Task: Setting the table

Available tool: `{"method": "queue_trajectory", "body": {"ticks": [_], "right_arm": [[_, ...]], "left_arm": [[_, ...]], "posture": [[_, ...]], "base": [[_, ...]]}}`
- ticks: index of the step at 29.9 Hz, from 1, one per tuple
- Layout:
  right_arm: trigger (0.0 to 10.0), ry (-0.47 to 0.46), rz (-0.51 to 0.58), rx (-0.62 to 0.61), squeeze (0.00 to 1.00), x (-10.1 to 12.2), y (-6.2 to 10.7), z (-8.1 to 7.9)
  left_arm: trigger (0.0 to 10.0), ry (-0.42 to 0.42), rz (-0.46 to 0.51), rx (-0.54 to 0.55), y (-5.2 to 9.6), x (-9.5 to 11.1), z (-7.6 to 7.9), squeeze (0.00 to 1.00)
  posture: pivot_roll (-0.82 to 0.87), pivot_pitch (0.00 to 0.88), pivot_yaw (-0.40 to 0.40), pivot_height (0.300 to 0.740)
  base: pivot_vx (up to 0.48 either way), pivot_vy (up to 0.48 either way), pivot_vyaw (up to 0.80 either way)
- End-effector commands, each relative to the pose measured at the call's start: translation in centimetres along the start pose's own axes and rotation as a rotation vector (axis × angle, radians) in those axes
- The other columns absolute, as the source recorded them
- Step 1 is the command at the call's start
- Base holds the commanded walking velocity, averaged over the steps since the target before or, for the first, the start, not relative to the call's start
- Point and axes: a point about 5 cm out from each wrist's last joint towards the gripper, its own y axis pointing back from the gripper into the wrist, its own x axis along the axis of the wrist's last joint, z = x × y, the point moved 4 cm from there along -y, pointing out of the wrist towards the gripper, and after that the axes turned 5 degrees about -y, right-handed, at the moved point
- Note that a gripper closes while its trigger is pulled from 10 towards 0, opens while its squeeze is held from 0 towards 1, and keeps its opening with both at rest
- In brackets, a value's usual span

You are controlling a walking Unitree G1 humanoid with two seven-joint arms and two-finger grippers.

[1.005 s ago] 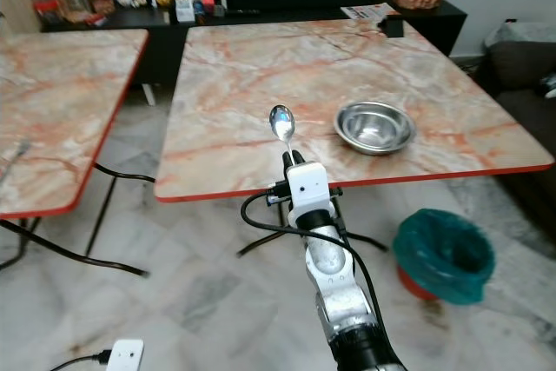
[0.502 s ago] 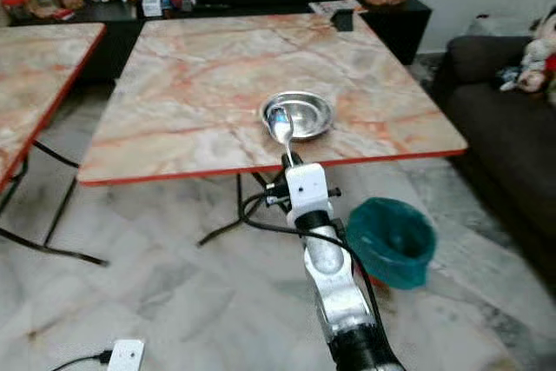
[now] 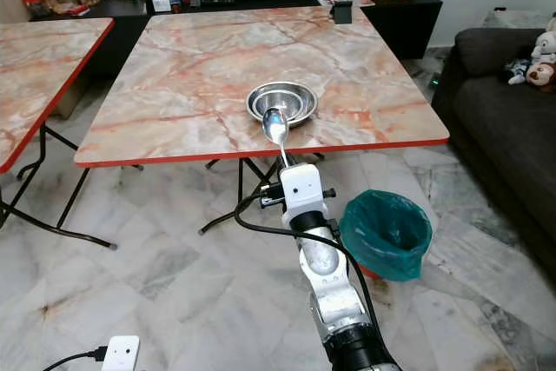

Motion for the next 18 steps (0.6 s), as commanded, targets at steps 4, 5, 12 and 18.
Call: {"method": "queue_trajectory", "body": {"ticks": [4,5,12,18], "right_arm": [[10.0,0.007,0.012,0.017,0.00,0.47,-0.35,-0.43],[10.0,0.015,0.013,0.022,0.00,0.50,-0.36,-0.49],[10.0,0.035,0.040,0.060,0.00,0.88,-0.27,-1.24],[10.0,0.025,0.035,0.043,0.00,0.86,-0.36,-0.86]], "left_arm": [[10.0,0.000,0.000,0.020,0.00,0.00,-0.66,0.00],[10.0,0.000,-0.001,0.019,0.00,-0.02,-0.64,0.00],[10.0,-0.003,-0.008,0.017,0.01,-0.15,-0.52,0.00],[10.0,-0.003,-0.007,0.015,-0.01,-0.10,-0.43,0.00]], "posture": [[-0.01,0.057,0.021,0.740],[-0.01,0.057,0.020,0.740],[0.00,0.055,0.019,0.740],[-0.01,0.052,0.018,0.740]], "base": [[0.339,0.000,0.00],[0.345,0.000,0.00],[0.348,0.000,0.27],[0.352,0.000,0.10]]}}
